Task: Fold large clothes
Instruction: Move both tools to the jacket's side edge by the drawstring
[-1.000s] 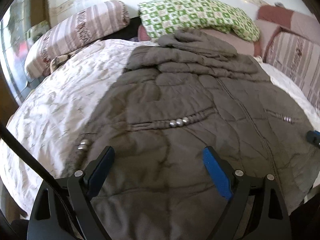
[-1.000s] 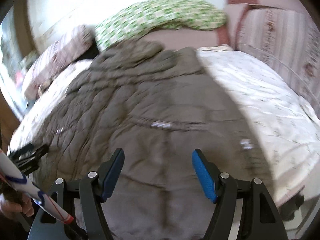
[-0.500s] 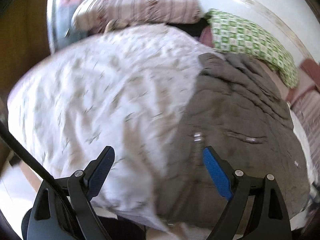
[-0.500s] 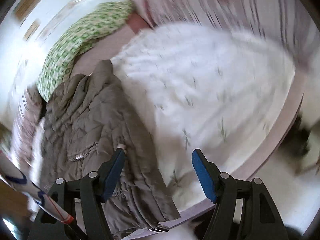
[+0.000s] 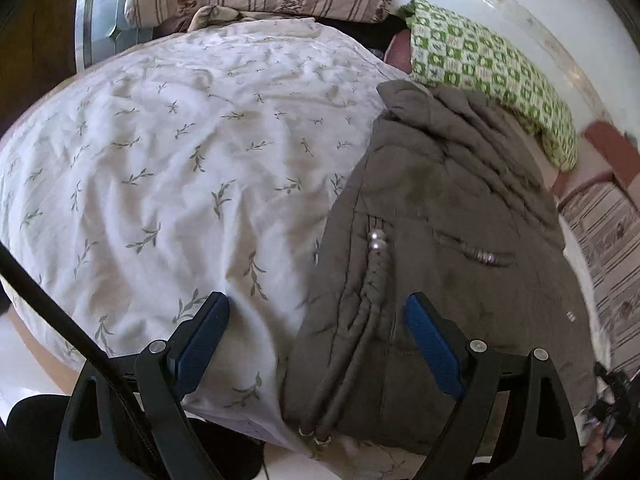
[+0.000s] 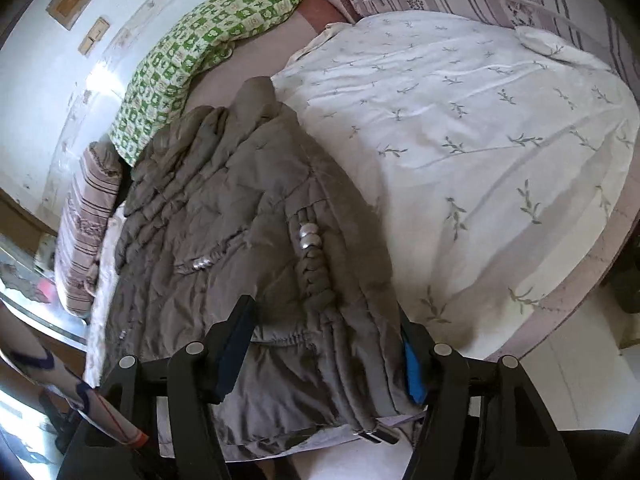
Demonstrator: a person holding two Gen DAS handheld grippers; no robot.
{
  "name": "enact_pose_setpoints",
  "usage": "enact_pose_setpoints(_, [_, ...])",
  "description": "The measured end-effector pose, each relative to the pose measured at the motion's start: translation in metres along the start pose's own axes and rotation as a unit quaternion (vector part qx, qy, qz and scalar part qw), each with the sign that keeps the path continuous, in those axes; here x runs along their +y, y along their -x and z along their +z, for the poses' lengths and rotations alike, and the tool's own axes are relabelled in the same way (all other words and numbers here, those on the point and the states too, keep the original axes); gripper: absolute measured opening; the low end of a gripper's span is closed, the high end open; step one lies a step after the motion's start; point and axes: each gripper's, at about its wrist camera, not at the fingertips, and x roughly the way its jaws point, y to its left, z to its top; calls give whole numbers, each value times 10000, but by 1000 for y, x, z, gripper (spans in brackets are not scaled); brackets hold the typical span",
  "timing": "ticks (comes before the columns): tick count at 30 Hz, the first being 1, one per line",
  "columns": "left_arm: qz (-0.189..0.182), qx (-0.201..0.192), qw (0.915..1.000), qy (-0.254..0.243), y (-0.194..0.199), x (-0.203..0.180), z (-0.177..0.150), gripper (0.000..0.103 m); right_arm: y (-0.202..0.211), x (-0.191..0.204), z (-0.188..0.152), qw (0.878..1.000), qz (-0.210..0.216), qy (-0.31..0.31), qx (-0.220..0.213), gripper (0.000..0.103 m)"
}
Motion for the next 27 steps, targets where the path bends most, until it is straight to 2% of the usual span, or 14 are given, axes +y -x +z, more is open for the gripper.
enact_pose_setpoints(2, [146, -178, 9997, -126, 5, -4, 0, 89, 3, -4, 1, 9999, 18, -120, -92, 69])
enact_pose_setpoints(4, [346, -607, 9968, -387, 19, -14, -1, 89, 4, -5, 2, 9998, -11, -149, -143, 69])
enact_pose_setpoints(7, [286, -870, 9935, -671, 27, -26, 1, 89, 1, -4, 4, 9998, -87, -136, -116, 69])
enact_pose_setpoints(9, [259, -725, 9946, -698, 20, -27, 2, 89, 0, -3, 4, 9998, -103, -120, -95, 69])
enact_pose_setpoints(12, [159, -280, 9982, -508, 2, -20, 3, 89, -3, -3, 4, 9998, -142, -115, -70, 70])
enact_pose_setpoints(15, [-135, 50, 9997, -200, -8, -10, 2, 89, -6, -5, 2, 9997, -177, -153, -1, 70])
enact_pose_setpoints(19, [-202, 94, 9994, -254, -5, -15, -8, 89, -7, -3, -2, 9998, -122, -114, 83, 70])
enact_pose_setpoints(22, [-429, 146, 9986, -287, 2, -26, -26, 89, -7, 7, -15, 9998, 76, -3, 191, 70])
enact_pose_setpoints(26, [-671, 76, 9959, -610, 10, -52, -48, 89, -12, 27, -44, 9959, 745, 104, 511, 70])
enact_pose_setpoints(27, [-648, -18, 9948, -781, 13, -60, -51, 89, -13, 36, -52, 9952, 782, 252, 530, 69])
